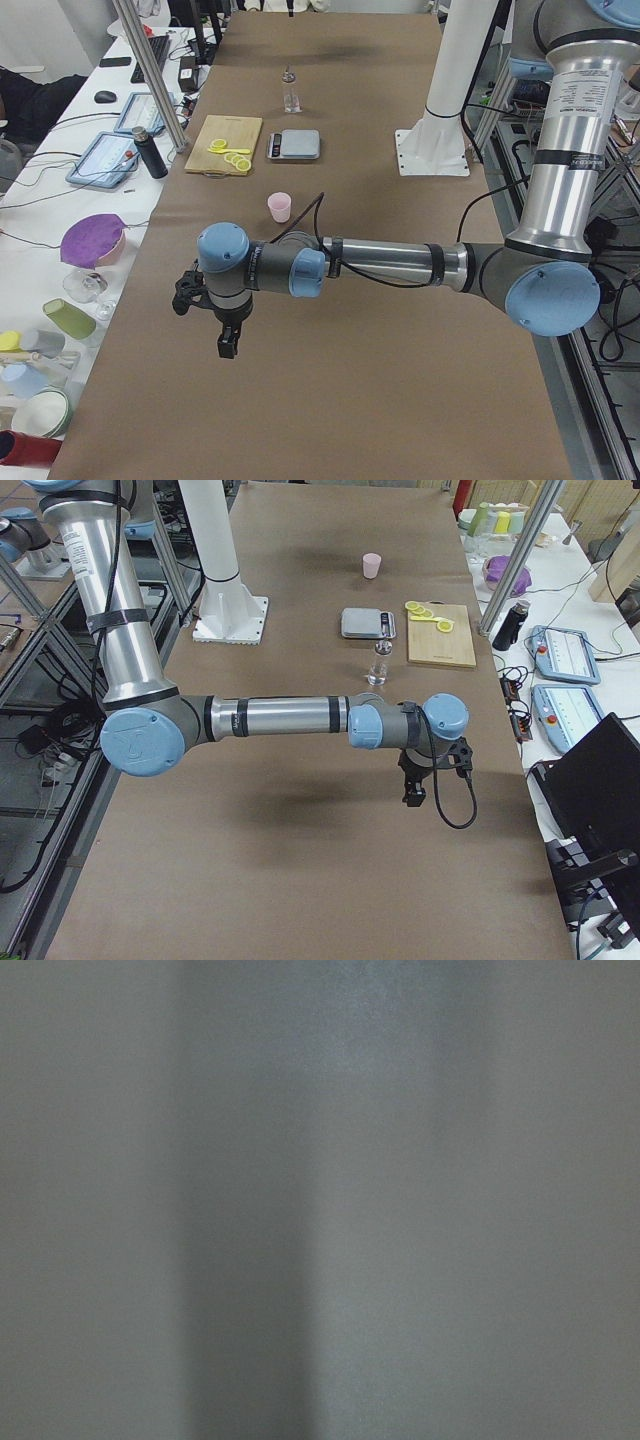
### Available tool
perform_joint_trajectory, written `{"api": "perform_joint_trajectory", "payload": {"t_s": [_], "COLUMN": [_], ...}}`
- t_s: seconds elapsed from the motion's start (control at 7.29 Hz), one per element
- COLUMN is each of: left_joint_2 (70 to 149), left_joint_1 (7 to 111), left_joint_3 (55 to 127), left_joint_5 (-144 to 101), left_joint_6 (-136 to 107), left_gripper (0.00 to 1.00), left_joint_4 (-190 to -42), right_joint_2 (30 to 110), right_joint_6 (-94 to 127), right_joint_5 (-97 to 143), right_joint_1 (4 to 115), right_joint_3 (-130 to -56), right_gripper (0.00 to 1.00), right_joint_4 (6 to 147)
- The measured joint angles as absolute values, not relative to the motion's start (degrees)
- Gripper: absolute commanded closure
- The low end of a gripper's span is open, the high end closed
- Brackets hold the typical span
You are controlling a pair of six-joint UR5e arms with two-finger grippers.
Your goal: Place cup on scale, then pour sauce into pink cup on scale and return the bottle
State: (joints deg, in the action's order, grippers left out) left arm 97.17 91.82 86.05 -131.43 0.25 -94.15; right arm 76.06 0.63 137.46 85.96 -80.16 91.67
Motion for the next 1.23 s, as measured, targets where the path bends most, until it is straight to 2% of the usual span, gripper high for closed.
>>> {"api": "perform_joint_trajectory", "payload": {"t_s": [0.96, 1.23], "left_joint_2": [97.5, 100.8], "left_joint_1": [91.7, 90.5], "left_joint_3": [85.9, 86.1], "left_joint_5": [-131.3, -131.0], "left_joint_6": [0.2, 0.1], "left_gripper": [0.01, 0.01], "left_joint_4": [-94.0, -93.7], "right_joint_2": [76.0, 76.0], "right_joint_6": [0.7, 0.7], "right_joint_5": [137.6, 137.6], "right_joint_1": [86.0, 86.0], "right_joint_3": [-80.2, -80.2], "right_gripper": [0.00, 0.00], "right_joint_4": [91.6, 91.6]}}
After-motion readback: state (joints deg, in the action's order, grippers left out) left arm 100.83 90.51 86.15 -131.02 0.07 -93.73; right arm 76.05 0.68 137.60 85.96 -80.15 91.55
